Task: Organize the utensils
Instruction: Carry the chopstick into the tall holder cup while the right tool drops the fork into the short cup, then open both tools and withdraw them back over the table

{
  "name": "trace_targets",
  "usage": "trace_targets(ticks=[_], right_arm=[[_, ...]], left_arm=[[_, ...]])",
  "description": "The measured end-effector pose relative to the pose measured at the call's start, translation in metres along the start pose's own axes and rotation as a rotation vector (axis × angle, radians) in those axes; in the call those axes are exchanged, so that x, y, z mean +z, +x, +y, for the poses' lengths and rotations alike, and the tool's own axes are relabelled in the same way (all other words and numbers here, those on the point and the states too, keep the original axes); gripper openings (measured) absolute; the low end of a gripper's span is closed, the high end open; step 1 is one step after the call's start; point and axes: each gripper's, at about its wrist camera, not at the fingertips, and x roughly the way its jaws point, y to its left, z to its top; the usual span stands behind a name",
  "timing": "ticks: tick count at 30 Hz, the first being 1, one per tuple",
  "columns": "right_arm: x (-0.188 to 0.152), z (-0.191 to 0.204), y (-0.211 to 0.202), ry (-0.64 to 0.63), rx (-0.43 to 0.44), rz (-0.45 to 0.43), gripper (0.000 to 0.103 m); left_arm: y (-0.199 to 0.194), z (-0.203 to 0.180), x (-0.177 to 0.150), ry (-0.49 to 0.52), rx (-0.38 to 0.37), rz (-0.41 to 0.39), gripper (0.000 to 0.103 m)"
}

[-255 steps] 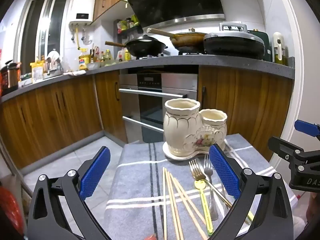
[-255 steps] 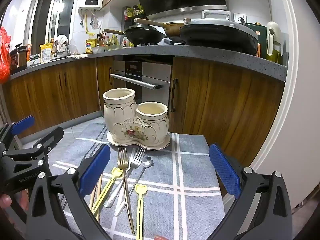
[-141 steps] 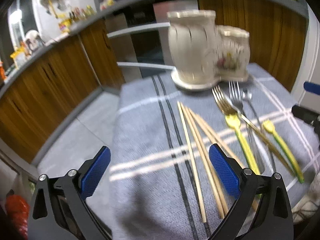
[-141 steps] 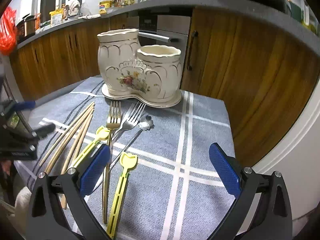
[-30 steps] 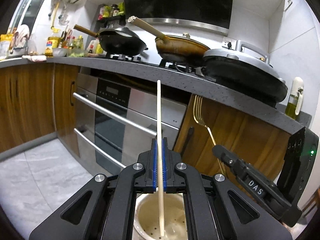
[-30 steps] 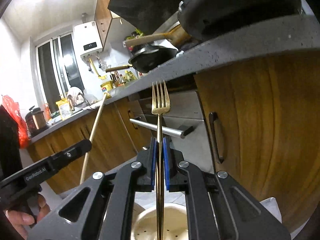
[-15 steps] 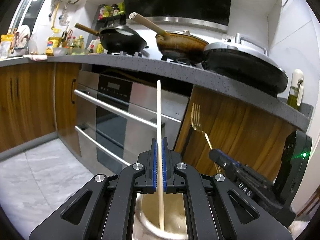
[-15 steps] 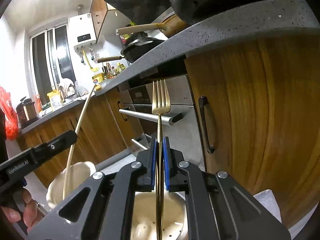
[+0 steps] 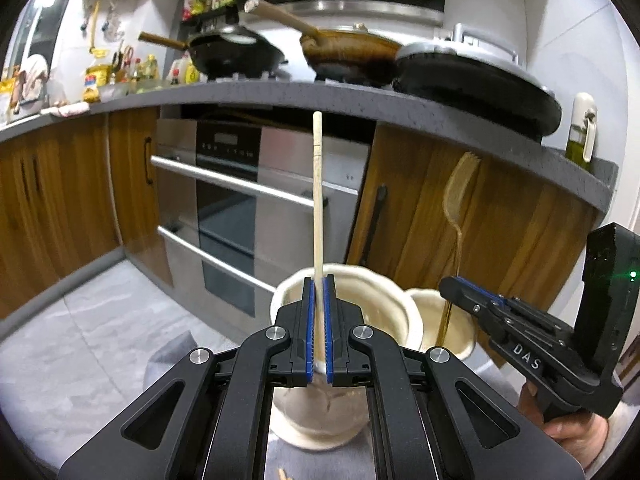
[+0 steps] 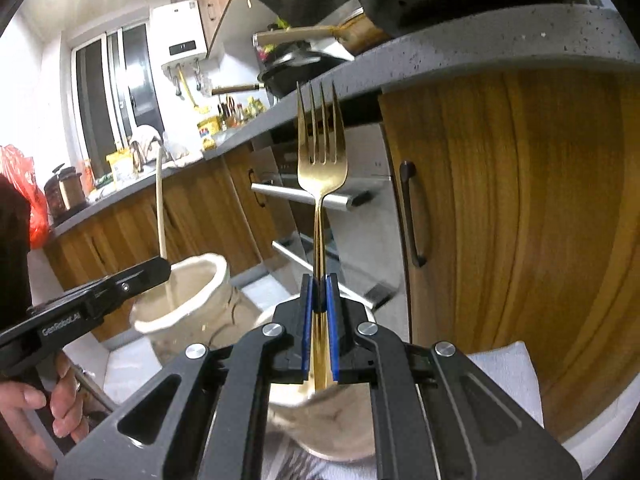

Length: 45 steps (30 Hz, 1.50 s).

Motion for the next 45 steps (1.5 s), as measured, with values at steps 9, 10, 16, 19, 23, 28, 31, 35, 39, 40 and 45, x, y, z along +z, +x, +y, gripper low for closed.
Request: trace_targets(ticks=[9, 10, 16, 19, 23, 28, 31, 35, 39, 40, 45], right_arm=[[-0.002, 0.004, 0.002, -0.028, -0.007, 0.073, 0.007], [-0.002, 0.005, 0.003, -0.033, -0.008, 0.079, 0.007], [0.004, 0.008, 0.013, -0.047, -0.037, 0.129, 0.007], [0.007, 0.011, 0.02, -0.059, -0.05, 0.152, 0.007], [0.008, 0.01, 0.028, -0.051, -0.051, 0.169, 0.007], [0.005, 0.013, 0.027, -0.066, -0.073, 0.162, 0.007], [0.004, 0.01, 0.025, -0.042, -0.065, 0.169, 0.008], [0.004, 0.01, 0.022, -0.042, -0.068, 0.167, 0.013], [0.002, 0.012, 0.006, -0.034, -0.068, 0.155, 0.023], [0.001, 0.013, 0.0, -0.037, -0.072, 0.148, 0.031], [-0.006, 0.021, -0.04, -0.068, -0.098, 0.115, 0.062]], left_arm=[[0.0, -0.005, -0.001, 0.023, 0.011, 0.03, 0.008], [-0.001, -0.005, -0.001, 0.021, 0.009, 0.029, 0.009], [-0.006, -0.003, -0.003, 0.013, 0.005, 0.019, 0.009], [-0.008, -0.002, -0.003, 0.007, 0.005, 0.015, 0.009], [-0.012, 0.0, -0.001, 0.001, 0.008, 0.009, 0.009], [-0.017, 0.003, -0.001, -0.004, 0.005, 0.007, 0.009], [-0.022, 0.005, -0.003, -0.006, 0.007, 0.004, 0.009], [-0.026, 0.006, -0.004, -0.016, 0.01, 0.005, 0.009], [-0.035, 0.007, -0.007, -0.016, 0.02, 0.007, 0.009], [-0.039, 0.006, -0.008, -0.016, 0.024, 0.005, 0.011], [-0.062, 0.002, -0.014, -0.001, 0.058, -0.012, 0.036]])
